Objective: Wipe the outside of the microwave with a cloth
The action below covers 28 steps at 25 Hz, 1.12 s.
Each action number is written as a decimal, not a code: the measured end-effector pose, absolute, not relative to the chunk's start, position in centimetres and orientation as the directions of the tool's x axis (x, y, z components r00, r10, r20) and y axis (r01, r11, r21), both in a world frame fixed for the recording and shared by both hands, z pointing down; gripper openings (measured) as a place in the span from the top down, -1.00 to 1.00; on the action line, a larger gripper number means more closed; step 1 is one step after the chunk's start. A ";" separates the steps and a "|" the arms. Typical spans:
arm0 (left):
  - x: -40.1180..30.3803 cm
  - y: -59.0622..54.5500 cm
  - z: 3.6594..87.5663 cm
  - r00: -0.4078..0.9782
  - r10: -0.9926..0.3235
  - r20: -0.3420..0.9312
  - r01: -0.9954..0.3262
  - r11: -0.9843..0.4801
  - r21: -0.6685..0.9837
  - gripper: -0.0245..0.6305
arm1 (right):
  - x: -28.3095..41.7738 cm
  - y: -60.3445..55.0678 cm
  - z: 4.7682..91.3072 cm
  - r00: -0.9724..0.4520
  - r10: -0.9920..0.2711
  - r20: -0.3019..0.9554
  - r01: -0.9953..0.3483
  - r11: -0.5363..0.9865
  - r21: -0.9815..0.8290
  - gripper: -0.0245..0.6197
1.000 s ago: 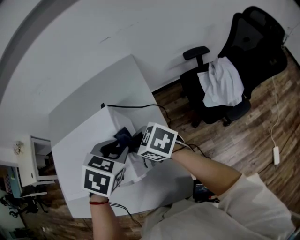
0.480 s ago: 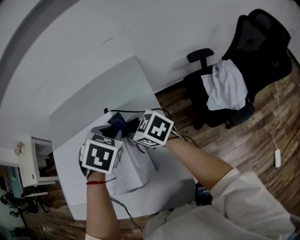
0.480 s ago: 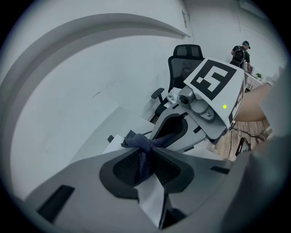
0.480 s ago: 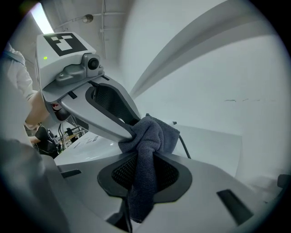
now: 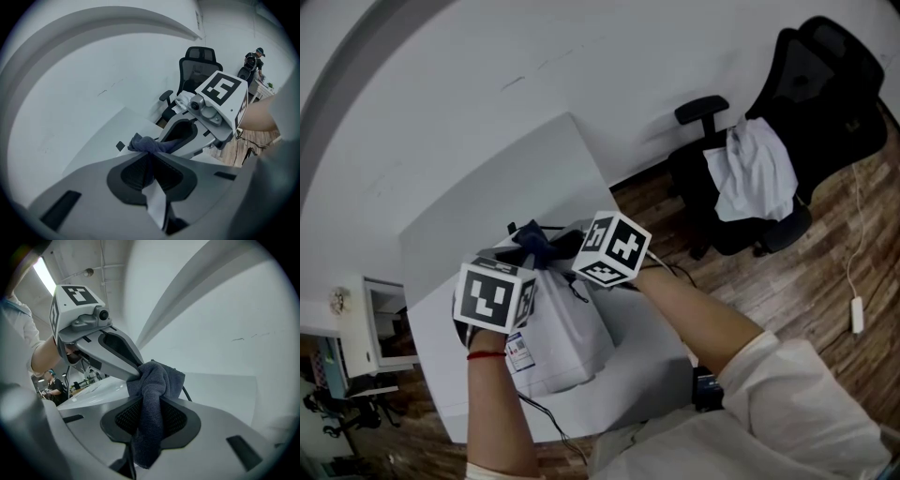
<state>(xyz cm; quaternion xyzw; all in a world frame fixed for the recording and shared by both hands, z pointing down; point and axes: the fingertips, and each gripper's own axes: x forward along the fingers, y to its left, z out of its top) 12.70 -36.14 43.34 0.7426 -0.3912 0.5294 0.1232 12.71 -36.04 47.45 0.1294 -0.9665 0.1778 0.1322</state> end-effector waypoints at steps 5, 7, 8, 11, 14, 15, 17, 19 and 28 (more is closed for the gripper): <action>12.6 -36.1 43.3 0.128 -0.449 0.884 -0.719 -0.656 -0.229 0.85 | 14.0 -34.6 49.4 -0.935 -0.139 0.326 -0.258 0.898 -0.357 0.37; 12.6 -36.2 43.3 0.128 -0.450 0.884 -0.718 -0.657 -0.230 0.85 | 14.4 -33.8 50.8 -0.926 -0.113 0.360 -0.250 0.899 -0.360 0.37; 12.5 -36.2 43.4 0.128 -0.450 0.884 -0.719 -0.656 -0.230 0.85 | 14.5 -33.6 51.4 -0.922 -0.110 0.371 -0.253 0.897 -0.364 0.37; 12.5 -36.0 43.4 0.129 -0.448 0.885 -0.721 -0.655 -0.226 0.85 | 14.0 -33.7 52.6 -0.906 -0.111 0.408 -0.270 0.895 -0.355 0.37; 12.5 -36.1 43.3 0.126 -0.452 0.883 -0.721 -0.654 -0.232 0.85 | 13.2 -34.5 52.8 -0.869 -0.116 0.481 -0.271 0.925 -0.267 0.49; 12.5 -36.1 43.3 0.125 -0.453 0.882 -0.721 -0.653 -0.233 0.85 | 13.1 -35.0 52.8 -0.853 -0.131 0.505 -0.278 0.933 -0.227 0.53; 12.5 -35.9 43.2 0.130 -0.451 0.883 -0.722 -0.653 -0.228 0.85 | 12.9 -35.5 52.9 -0.825 -0.147 0.546 -0.277 0.947 -0.164 0.58; 12.5 -35.5 43.3 0.140 -0.444 0.885 -0.726 -0.654 -0.213 0.86 | 12.8 -35.5 52.9 -0.809 -0.136 0.571 -0.254 0.958 -0.131 0.60; 12.6 -32.9 43.3 0.223 -0.396 0.891 -0.739 -0.665 -0.111 0.86 | 13.1 -32.7 52.5 -0.840 -0.062 0.539 -0.154 0.980 -0.128 0.62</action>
